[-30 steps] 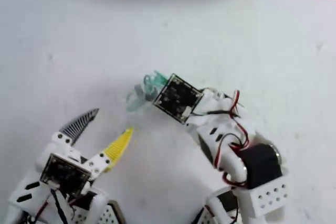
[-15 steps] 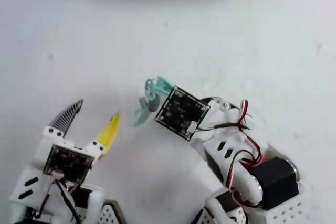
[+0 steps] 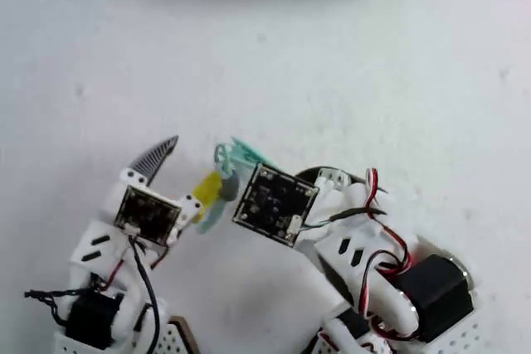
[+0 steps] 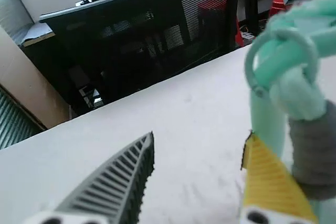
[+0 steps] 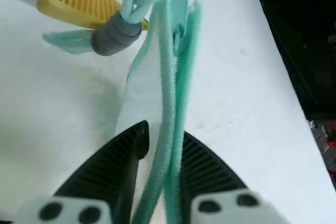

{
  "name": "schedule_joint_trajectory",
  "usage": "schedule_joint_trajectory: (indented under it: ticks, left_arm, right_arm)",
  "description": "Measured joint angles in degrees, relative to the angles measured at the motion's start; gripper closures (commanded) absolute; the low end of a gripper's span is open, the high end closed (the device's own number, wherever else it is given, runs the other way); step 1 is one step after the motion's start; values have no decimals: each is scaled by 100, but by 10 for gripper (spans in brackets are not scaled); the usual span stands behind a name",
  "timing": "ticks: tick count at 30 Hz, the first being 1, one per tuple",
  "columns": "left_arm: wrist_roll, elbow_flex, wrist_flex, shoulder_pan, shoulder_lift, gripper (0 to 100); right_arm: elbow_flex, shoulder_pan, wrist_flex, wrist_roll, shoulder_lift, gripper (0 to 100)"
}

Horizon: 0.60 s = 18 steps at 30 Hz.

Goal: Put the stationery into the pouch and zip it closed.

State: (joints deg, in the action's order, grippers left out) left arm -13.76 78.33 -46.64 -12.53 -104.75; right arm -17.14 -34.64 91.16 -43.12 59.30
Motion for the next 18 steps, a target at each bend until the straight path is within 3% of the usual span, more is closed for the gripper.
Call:
schedule_joint_trajectory:
  ticks: [10, 18]
  left_arm:
    - [167, -1020, -1749, -308, -9, 714]
    - [167, -1081, -1547, -800, -9, 714]
  right_arm:
    - [0, -44, -123, -44, 0, 981]
    - [9, -510, 132, -264, 18, 981]
